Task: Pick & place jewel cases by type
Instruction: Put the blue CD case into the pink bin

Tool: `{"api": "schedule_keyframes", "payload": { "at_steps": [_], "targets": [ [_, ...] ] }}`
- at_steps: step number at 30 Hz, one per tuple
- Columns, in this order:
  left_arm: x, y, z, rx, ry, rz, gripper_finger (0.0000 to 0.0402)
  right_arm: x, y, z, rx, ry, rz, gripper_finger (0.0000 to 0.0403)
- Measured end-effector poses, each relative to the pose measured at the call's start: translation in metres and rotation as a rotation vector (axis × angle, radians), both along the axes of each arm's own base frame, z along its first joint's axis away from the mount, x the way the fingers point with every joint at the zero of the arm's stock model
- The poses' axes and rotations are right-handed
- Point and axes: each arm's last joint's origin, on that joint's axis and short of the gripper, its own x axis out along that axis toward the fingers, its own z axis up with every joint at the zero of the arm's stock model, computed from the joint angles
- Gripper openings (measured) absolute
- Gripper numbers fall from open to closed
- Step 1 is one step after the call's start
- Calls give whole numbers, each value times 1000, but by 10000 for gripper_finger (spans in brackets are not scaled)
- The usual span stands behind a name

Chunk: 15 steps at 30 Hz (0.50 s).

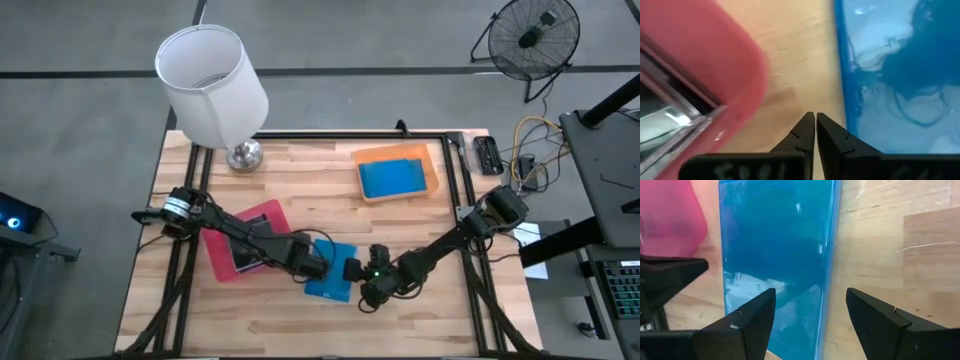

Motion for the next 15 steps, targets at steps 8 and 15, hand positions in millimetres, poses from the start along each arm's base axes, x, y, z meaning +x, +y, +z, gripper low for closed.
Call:
{"api": "schedule_keyframes", "payload": {
  "at_steps": [8,15],
  "targets": [
    [1,-13,10,-18,-37,76,0,-1,0,-2,-6,31,57,238],
    [-2,-27,2,-44,-52,144,0,-2,0,-3,-27,55,119,238]
  ]
}}
